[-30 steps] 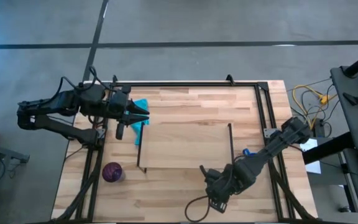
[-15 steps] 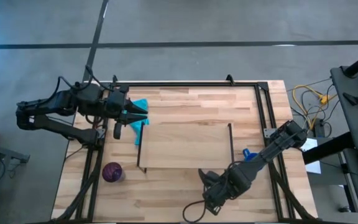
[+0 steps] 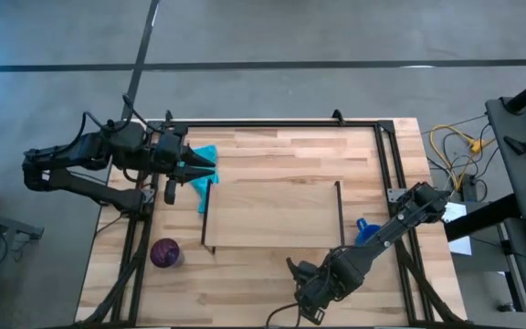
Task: Stack small to large cups/mugs on shelf
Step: Put the transparent cup on the shelf
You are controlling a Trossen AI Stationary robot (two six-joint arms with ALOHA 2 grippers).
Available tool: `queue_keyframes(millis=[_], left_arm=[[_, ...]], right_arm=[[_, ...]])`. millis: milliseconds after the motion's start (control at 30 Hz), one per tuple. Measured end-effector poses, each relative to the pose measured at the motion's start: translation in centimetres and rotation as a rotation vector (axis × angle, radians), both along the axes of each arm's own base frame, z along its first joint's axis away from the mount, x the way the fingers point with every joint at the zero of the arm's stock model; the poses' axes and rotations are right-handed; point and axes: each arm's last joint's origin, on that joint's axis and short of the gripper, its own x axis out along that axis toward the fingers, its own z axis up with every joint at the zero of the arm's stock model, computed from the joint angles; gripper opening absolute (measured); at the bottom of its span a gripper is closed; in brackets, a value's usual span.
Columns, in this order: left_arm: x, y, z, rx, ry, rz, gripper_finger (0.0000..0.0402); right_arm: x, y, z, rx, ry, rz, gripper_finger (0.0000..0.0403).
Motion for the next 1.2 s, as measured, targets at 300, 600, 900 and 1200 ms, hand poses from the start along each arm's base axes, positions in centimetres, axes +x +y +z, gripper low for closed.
queue_keyframes(millis=[300, 600, 900, 1200], left_arm=[[-0.1, 0.0, 0.0, -0.001, -0.003, -0.015, 0.0063], [-0.7, 0.0, 0.3, 0.000, -0.021, -0.017, 0.0063], [-1.1, 0.0, 0.5, 0.000, -0.033, -0.017, 0.0063], [-1.1, 0.0, 0.5, 0.000, -0.033, -0.017, 0.0063]], right_arm=[[0.5, 0.4, -1.3, -0.015, 0.012, 0.015, 0.0086], [0.8, 0.6, -2.7, -0.039, 0.045, 0.013, 0.0085], [0.8, 0.5, -3.1, -0.055, 0.050, 0.018, 0.0073], [0.6, 0.4, -3.6, -0.069, 0.061, 0.037, 0.0071]])
